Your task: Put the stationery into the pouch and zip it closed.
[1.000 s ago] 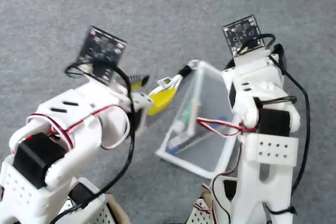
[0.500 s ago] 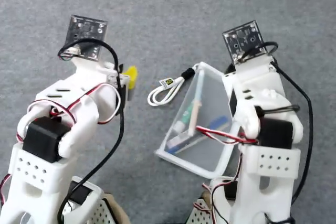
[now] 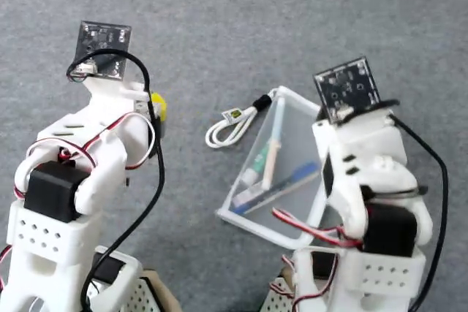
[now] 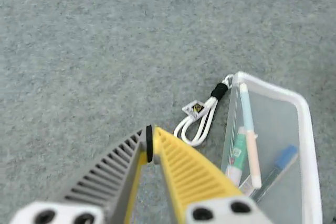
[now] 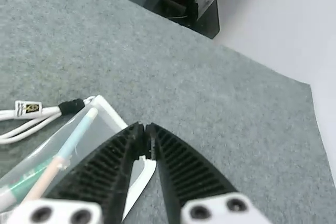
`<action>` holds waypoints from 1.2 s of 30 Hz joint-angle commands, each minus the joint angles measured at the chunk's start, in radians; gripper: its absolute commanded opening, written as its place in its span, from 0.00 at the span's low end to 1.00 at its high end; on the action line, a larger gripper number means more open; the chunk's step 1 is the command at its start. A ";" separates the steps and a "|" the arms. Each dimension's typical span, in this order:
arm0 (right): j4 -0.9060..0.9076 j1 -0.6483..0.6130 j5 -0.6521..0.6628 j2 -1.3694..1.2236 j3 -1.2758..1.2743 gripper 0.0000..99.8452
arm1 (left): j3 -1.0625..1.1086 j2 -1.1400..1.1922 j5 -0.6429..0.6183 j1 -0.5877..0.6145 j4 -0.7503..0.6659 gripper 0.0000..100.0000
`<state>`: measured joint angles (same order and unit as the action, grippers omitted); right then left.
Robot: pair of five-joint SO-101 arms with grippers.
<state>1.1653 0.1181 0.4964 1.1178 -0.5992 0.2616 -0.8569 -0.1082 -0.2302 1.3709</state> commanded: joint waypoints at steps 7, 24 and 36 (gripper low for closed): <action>0.057 -0.006 -0.123 0.311 -0.174 0.01 | 0.140 -0.180 0.051 0.012 0.060 0.03; 0.046 0.110 -0.124 0.697 -0.651 0.02 | 0.935 -0.875 0.350 0.297 -0.038 0.03; 0.000 0.222 -0.132 0.728 -0.946 0.02 | 1.181 -0.961 0.370 0.332 -0.121 0.03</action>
<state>1.1822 0.3268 0.3721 1.8082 -1.5367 1.3970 -1.8159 0.2524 0.0905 1.3034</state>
